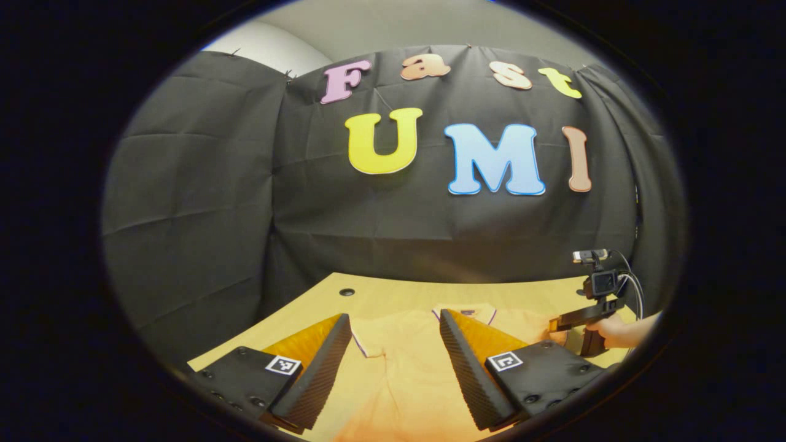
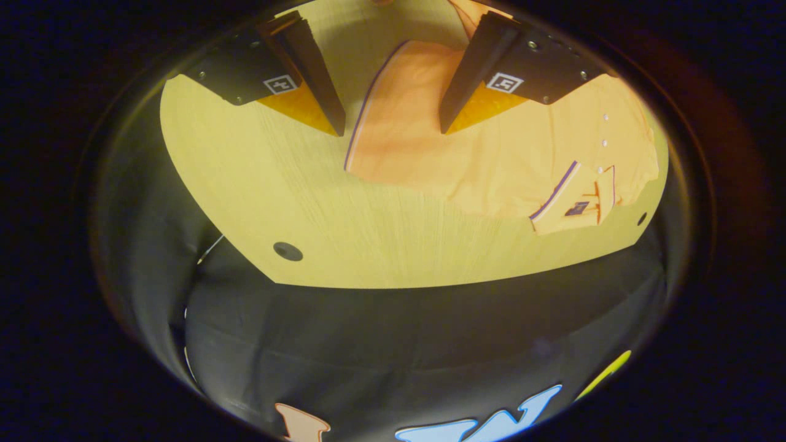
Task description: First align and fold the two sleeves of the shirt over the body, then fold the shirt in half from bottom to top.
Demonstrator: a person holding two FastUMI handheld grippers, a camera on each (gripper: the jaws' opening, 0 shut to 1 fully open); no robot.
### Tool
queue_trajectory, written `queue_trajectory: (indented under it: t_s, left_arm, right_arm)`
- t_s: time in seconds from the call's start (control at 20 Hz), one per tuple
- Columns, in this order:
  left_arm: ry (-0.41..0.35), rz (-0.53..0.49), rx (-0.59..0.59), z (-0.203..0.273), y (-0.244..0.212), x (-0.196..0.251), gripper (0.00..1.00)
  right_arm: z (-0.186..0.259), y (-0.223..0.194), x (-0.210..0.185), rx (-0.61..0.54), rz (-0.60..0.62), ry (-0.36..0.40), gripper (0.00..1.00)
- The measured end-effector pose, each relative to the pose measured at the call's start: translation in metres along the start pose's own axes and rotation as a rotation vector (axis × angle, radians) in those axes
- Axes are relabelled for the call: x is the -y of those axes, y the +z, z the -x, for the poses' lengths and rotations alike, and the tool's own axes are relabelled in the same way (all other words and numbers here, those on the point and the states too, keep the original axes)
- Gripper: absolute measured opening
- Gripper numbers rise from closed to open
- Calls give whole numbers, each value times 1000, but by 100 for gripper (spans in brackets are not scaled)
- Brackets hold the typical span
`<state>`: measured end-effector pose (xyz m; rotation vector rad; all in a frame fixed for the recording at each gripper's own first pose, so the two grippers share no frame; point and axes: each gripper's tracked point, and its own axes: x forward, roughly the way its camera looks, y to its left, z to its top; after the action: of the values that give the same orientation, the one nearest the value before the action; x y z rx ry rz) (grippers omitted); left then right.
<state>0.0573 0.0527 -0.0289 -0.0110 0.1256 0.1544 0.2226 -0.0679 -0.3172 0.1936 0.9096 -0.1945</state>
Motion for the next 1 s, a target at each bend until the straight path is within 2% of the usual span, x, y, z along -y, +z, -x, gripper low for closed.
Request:
queue_trajectory:
  t_s: [0.2, 0.25, 0.35, 0.45, 0.5, 0.55, 0.6, 0.7, 0.75, 1.0]
  left_arm:
    - [10, 9, -3, -1, -5, 0, 96]
    - [11, 11, -3, 4, -8, -3, 96]
    - [10, 11, -2, 7, -10, -1, 96]
    - [11, 12, -2, 6, -10, 1, 96]
    - [11, 14, -3, 5, -11, 1, 96]
    - [11, 14, -3, 4, -10, 2, 95]
    - [11, 14, -4, 4, -11, 3, 95]
    - [10, 13, -3, 5, -11, 2, 96]
    - [11, 10, -1, 7, -11, 2, 96]
    - [27, 7, 4, 15, -10, -8, 96]
  right_arm:
    - [-2, -1, -7, -13, -29, 49, 96]
    - [-3, 2, -5, -4, -37, 42, 92]
    - [-4, 1, -5, -5, -41, 43, 78]
    - [-5, 1, -6, -4, -39, 58, 58]
    - [-5, 0, -8, -5, -39, 68, 41]
    - [-4, 0, -8, -6, -41, 70, 29]
    - [-4, 1, -8, -5, -40, 76, 23]
    - [-1, 1, -5, -9, -32, 69, 23]
    - [-2, 0, -8, -9, -30, 70, 2]
    - [14, 17, -19, 84, 73, 47, 2]
